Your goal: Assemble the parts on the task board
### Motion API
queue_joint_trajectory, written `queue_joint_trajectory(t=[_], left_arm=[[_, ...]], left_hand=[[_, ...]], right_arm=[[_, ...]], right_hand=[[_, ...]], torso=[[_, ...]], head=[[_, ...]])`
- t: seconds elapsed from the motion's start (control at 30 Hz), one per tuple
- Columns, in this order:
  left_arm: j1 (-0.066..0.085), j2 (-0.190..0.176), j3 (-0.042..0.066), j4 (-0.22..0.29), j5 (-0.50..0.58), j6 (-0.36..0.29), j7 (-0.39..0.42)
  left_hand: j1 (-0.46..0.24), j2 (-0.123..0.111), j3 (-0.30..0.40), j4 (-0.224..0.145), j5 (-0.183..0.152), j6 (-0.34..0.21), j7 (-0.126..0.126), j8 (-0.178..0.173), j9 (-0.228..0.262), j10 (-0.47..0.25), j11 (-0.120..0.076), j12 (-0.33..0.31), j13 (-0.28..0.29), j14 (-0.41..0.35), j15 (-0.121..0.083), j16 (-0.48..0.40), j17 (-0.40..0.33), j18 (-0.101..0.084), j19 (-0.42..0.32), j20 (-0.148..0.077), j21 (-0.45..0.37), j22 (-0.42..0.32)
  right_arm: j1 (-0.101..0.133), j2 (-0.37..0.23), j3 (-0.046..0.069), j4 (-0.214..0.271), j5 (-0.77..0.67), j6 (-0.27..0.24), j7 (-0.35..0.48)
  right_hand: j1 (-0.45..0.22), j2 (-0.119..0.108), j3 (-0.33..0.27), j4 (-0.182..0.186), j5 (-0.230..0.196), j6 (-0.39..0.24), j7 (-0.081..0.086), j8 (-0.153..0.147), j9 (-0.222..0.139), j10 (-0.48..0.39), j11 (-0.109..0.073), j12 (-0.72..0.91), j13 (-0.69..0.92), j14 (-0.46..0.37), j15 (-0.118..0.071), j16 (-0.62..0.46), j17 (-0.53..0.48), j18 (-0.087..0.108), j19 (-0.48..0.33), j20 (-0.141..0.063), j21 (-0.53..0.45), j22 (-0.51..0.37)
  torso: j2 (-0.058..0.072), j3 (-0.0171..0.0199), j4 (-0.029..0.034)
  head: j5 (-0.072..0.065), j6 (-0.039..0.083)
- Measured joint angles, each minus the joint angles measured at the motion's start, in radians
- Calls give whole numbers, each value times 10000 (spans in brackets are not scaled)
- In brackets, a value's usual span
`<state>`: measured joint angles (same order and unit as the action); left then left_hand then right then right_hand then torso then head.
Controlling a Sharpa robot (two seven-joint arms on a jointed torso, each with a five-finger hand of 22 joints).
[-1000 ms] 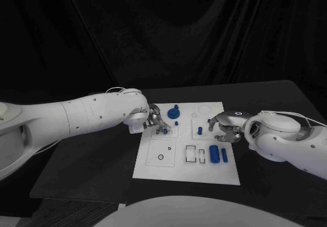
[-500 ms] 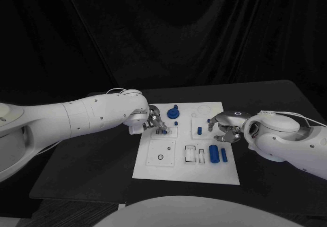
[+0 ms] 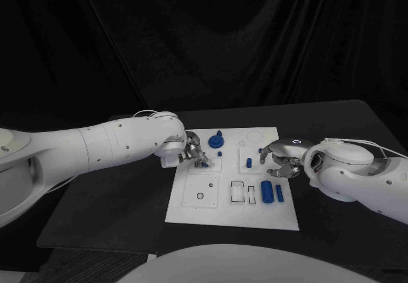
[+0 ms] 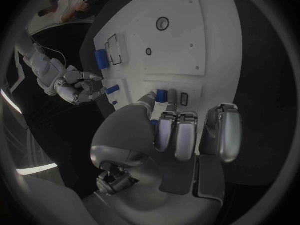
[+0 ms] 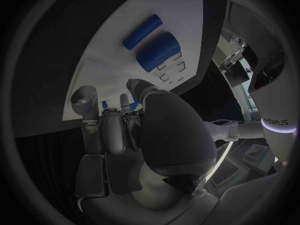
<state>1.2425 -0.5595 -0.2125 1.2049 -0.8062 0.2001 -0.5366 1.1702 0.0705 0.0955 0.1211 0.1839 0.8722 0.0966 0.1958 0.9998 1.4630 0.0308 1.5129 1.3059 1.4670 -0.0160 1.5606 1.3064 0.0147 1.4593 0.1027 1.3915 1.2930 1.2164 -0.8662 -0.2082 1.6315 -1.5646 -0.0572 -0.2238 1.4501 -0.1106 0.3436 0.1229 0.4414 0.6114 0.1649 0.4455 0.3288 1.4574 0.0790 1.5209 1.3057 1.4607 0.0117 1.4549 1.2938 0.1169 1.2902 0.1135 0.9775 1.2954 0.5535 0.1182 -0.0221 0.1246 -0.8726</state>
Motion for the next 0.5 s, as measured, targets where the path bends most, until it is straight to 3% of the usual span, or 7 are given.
queue_joint_trajectory(t=[0.13, 0.17, 0.23, 0.27, 0.33, 0.43, 0.5], left_arm=[[-10, 20, 2, -40, -1, -6, 23], [-13, 25, 3, -49, -1, -8, 33], [-20, 40, 5, -62, -1, -16, 66], [-24, 42, 5, -64, 0, -23, 82], [-36, 49, 6, -66, 1, -40, 132], [-50, 56, 8, -70, 3, -72, 204], [-56, 59, 8, -73, 3, -86, 243]], left_hand=[[132, 130, 2, -5, 107, -2, -2, 192, 11, 0, -2, 0, 0, 0, -1, 0, 0, 1, 61, -64, 0, 0], [155, 153, 210, -211, 116, -2, -1, 192, 16, 0, -2, 0, 0, 0, -1, 0, 0, 0, 61, -64, 0, 0], [157, 154, 207, -207, 117, -2, -2, 193, 21, -1, -3, 0, 0, 0, -1, 0, 0, 0, 61, -64, 0, 0], [235, 158, 207, -208, 198, -4, -3, 247, 21, -4, -6, -1, 0, 0, -2, 0, 0, 0, 60, -65, 0, 0], [378, 141, 208, -209, 443, -6, -1, 270, 21, -73, -72, -2, 0, 0, -2, 0, 0, 0, -45, -163, -113, 0], [416, 179, 373, -372, 467, -28, 23, 313, 20, -77, -71, -116, 0, 0, -2, 0, 0, -1, -47, -167, -113, 0], [418, 179, 373, -373, 680, -24, 21, 416, 18, -86, -63, -116, 0, 0, -2, 0, 0, -1, -49, -166, -113, 0]], right_arm=[[-2, 4, 0, -2, 0, 12, -3], [-2, 5, 0, -2, 0, 17, -5], [-4, 4, 0, -2, 0, 30, -9], [-4, 4, 1, -2, 0, 35, -10], [-5, 3, 1, -2, 0, 46, -14], [-6, -1, 2, -2, 0, 56, -18], [-7, -1, 2, -2, 0, 62, -21]], right_hand=[[0, 0, 0, 0, 0, 0, 0, 0, -1, 0, 0, 0, 0, 0, 0, 0, 0, 0, -8, -7, 0, 0], [0, 0, 0, 0, 0, 0, 0, 0, -1, -1, 1, -1, 0, 0, 0, 0, 0, 1, -16, 0, 0, 0], [0, 0, 0, 0, 0, 0, 0, 0, -1, -1, 1, -115, 0, 0, 0, -1, 0, 0, -77, 59, -1, 0], [0, 0, 0, 0, 0, 0, 0, 0, -1, -106, 104, -115, 0, 0, 0, -1, 0, 1, -77, 59, -115, 0], [0, 0, 0, 0, 0, 0, 0, 0, -2, -109, 104, -115, 0, 0, 0, -2, 0, 1, -81, 56, -116, 0], [0, 0, 0, 0, 0, 1, 1, 0, -3, -161, 51, -115, 0, 0, 0, -115, 0, 2, -95, 42, -116, 0], [0, 0, 0, 0, 0, 1, 1, 0, -7, -162, 51, -115, 0, 0, 0, -115, 0, 2, -97, 41, -116, 0]], torso=[[0, 1, 4], [0, 1, 5], [0, 1, 6], [1, 1, 6], [2, 1, 6], [3, 1, 6], [3, 1, 6]], head=[[0, 0], [1, 0], [1, 0], [1, 0], [1, 0], [8, 0], [13, 0]])
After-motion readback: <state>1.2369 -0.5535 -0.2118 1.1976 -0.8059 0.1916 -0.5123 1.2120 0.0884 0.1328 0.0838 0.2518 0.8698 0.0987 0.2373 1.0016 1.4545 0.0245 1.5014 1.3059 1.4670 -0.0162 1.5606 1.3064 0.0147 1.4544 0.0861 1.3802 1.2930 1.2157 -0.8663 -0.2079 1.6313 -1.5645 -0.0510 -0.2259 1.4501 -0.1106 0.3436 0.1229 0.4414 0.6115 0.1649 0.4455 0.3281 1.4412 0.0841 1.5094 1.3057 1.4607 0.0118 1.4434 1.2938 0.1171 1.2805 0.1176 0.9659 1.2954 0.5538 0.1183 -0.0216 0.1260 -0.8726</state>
